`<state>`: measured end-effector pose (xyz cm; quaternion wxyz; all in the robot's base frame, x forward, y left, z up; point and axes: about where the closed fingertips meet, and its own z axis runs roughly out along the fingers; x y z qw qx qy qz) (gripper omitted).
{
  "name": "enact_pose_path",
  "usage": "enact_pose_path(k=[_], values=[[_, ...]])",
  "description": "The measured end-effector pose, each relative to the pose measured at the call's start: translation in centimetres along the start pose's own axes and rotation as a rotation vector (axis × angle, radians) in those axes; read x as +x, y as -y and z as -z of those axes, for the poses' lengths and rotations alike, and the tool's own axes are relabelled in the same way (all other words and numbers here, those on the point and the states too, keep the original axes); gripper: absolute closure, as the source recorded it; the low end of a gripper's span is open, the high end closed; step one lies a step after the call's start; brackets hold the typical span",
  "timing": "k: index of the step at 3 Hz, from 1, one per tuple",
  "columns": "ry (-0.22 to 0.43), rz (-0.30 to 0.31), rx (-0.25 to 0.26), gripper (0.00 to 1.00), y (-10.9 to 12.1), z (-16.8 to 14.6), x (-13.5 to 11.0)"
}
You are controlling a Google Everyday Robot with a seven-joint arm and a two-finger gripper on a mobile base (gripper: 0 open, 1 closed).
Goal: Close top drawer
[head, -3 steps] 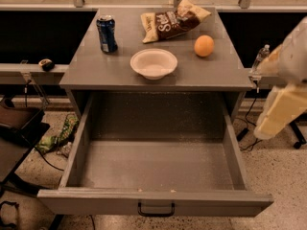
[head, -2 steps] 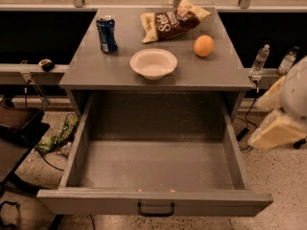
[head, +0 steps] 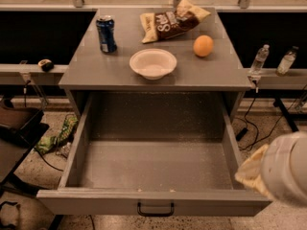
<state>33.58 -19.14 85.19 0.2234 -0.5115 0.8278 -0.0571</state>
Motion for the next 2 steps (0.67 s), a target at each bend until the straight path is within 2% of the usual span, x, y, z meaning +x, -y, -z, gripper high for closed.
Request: enact_pose_path(k=[1,2], values=[[-0.041,-0.014,-0.068,1.0,-6.6,-7.0,3.6],[-0.088,-0.037,-0.133,1.0,-11.5,-12.1,7.4]])
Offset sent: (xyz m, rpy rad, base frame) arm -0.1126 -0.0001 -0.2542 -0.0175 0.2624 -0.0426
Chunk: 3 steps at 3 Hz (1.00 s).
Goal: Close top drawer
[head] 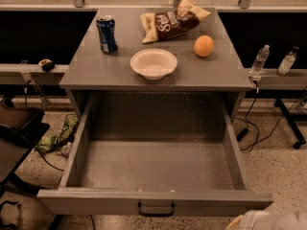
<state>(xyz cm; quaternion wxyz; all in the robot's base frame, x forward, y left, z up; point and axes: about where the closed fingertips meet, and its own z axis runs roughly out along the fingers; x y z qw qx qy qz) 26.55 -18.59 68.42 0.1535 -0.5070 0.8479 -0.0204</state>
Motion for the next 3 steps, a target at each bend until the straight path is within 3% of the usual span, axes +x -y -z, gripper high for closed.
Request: enact_pose_path(k=[1,2,3], values=[[0.0,-0.066,0.0,1.0,-1.2,-4.2,3.0],[0.035,-0.115,0.048,1.0,0.9,-7.2,4.4],[0.1,-0.129,0.112,1.0,4.5,-9.0,4.1]])
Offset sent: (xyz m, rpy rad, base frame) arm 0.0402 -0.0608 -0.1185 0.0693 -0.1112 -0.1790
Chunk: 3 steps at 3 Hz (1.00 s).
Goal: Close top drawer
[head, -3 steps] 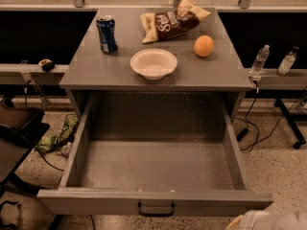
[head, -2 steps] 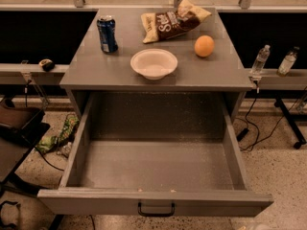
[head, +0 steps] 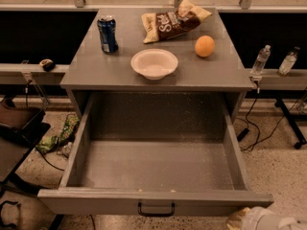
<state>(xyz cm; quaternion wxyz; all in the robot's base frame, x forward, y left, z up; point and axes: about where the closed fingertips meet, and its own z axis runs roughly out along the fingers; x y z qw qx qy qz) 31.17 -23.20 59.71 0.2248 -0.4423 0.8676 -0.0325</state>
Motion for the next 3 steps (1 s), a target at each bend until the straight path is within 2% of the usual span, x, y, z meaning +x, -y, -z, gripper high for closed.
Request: enact_pose_path(k=[1,2,3], values=[[0.048,-0.001,0.021,1.0,1.3,-1.1,-1.2],[0.134,0.031,0.03,1.0,2.2,-2.4,-4.8],[0.242,0.101,0.014,1.0,2.3,-3.9,-10.1]])
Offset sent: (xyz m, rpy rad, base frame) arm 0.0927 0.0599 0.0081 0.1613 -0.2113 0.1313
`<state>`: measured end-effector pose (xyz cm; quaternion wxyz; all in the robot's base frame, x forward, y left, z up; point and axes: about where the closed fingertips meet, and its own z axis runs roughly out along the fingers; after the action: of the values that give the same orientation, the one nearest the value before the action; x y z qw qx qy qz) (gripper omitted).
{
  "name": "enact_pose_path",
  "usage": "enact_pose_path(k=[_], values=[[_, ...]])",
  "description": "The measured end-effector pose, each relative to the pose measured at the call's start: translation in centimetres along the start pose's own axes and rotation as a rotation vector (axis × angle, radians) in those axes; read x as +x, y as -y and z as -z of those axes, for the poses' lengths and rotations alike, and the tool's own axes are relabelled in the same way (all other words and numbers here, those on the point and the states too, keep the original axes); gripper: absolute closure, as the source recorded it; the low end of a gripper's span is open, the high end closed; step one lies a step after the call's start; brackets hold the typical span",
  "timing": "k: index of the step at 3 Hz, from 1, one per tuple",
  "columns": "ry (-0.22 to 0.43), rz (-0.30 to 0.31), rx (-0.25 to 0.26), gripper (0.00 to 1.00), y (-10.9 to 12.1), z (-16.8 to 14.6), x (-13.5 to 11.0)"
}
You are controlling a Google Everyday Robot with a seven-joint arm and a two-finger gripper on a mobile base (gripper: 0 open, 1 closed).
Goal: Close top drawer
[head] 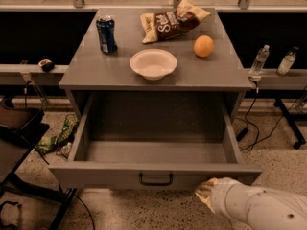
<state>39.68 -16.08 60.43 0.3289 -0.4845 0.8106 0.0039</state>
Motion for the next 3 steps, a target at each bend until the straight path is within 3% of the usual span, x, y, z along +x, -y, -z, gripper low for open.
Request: enact_pose_path(k=[2,3], values=[[0.127,0.128,-0.03,1.0,2.1,-2.6,-7.1],[0.154,0.171,-0.04,1.0,3.9,-3.6,-9.0]])
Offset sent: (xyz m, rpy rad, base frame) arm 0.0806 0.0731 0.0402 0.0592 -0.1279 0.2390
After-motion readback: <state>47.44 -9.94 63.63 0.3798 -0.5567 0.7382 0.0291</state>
